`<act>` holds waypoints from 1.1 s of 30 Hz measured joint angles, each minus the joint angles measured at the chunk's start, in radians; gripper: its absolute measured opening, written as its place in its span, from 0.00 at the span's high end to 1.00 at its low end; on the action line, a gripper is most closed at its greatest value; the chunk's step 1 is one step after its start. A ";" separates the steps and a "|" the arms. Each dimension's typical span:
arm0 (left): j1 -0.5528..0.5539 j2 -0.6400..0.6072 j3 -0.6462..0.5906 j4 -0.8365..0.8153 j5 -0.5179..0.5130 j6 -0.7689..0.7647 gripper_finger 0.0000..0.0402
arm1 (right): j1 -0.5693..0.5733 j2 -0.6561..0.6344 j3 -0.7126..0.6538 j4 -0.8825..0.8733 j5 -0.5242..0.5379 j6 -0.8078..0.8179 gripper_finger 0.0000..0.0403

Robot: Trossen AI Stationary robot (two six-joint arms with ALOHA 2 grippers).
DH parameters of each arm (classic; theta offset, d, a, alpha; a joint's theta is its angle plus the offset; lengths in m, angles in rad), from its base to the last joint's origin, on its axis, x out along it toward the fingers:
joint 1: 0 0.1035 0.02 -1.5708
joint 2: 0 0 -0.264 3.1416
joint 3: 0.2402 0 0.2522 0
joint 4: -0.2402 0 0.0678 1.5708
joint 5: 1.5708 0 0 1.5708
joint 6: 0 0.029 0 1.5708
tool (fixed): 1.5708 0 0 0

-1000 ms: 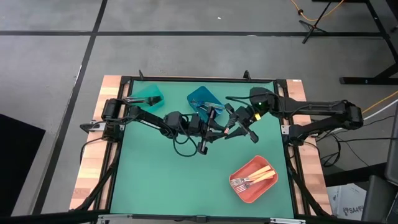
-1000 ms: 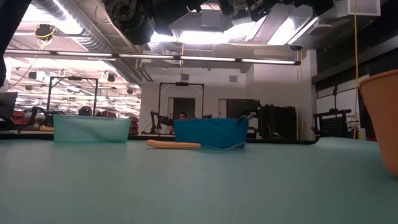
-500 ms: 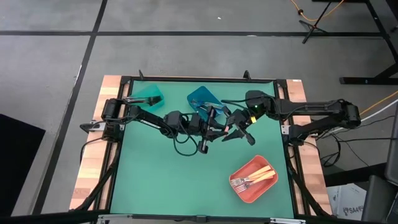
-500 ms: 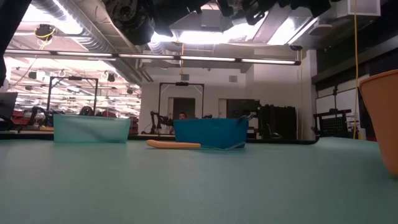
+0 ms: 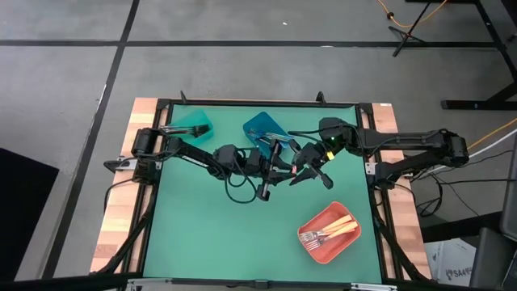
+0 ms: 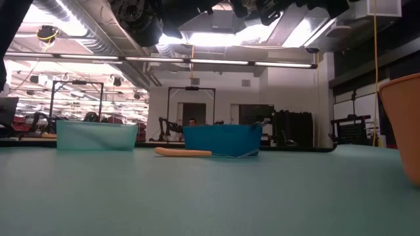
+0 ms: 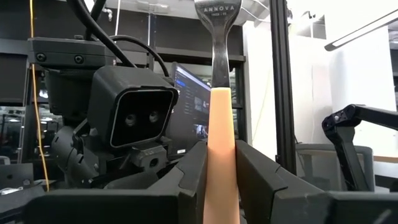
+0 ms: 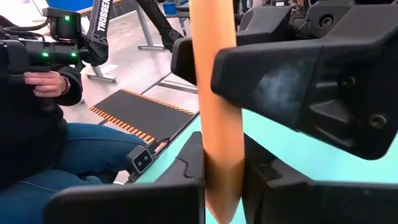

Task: Sort silverware by color (type)
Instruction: Put the orange fork into the orange bin

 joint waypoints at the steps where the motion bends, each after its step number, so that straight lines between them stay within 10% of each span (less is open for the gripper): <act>1: 0.000 0.000 0.000 0.000 0.000 0.000 0.84 | 0.000 0.000 0.000 0.000 -0.001 0.000 0.91; 33: -0.005 0.000 0.000 -0.094 -0.017 -0.002 0.68 | 0.000 -0.114 0.002 -0.232 0.082 -0.009 0.94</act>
